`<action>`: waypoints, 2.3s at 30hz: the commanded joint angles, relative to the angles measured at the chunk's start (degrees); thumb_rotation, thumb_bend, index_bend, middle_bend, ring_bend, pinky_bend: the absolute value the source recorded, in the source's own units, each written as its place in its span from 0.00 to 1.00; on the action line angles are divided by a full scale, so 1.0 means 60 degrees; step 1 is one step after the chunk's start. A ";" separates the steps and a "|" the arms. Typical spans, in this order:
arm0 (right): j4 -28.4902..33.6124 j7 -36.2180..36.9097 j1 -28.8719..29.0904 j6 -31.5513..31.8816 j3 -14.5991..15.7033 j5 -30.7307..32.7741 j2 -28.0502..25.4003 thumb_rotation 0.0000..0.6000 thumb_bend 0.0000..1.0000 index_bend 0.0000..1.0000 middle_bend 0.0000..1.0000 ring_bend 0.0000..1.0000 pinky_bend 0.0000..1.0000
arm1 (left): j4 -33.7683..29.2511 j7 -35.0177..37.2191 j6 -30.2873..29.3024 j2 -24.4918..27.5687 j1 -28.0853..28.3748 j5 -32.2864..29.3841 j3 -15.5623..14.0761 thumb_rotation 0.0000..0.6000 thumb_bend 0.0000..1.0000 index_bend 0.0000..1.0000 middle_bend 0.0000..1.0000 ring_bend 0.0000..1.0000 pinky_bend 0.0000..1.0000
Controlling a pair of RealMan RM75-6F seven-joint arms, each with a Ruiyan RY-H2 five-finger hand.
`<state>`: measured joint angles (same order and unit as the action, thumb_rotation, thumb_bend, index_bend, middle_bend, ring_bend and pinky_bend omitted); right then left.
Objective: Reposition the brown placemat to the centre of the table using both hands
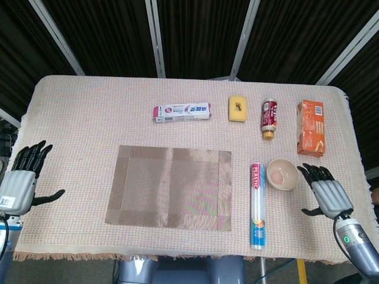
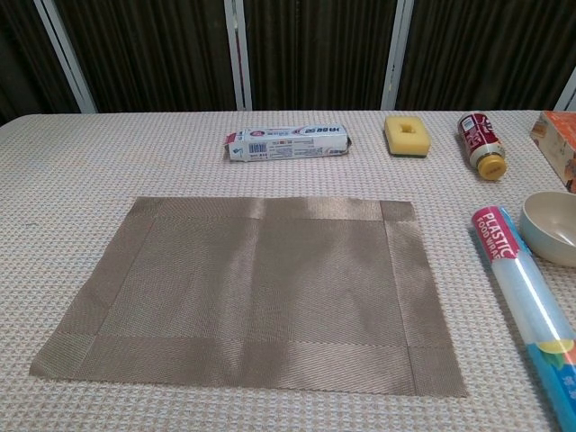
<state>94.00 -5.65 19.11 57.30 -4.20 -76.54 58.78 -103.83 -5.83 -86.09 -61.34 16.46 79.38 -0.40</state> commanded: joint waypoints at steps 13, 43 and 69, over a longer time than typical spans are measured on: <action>-0.3050 0.0102 0.0870 -0.0889 -0.0034 0.0414 0.2216 1.00 0.02 0.35 0.00 0.00 0.00 | 0.0446 0.0182 0.0402 -0.0030 -0.0061 -0.0363 0.0547 1.00 0.00 0.00 0.00 0.00 0.00; -0.3131 0.1321 0.0945 0.2059 -0.0045 -0.2107 0.2707 1.00 0.39 0.66 0.03 0.00 0.00 | 0.0545 0.0471 0.0622 -0.0059 -0.0310 -0.0032 0.0870 1.00 0.00 0.00 0.00 0.00 0.00; -0.0984 -0.2376 0.4822 -0.2121 -0.0975 -0.2475 0.3810 1.00 0.39 0.66 0.06 0.00 0.00 | 0.0997 0.0570 0.1248 -0.0170 -0.0236 -0.0533 0.1113 1.00 0.00 0.00 0.00 0.00 0.00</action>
<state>88.92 -18.31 46.90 45.83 -9.25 -92.19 79.91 -97.93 -2.44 -78.68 -62.32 15.01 76.26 6.22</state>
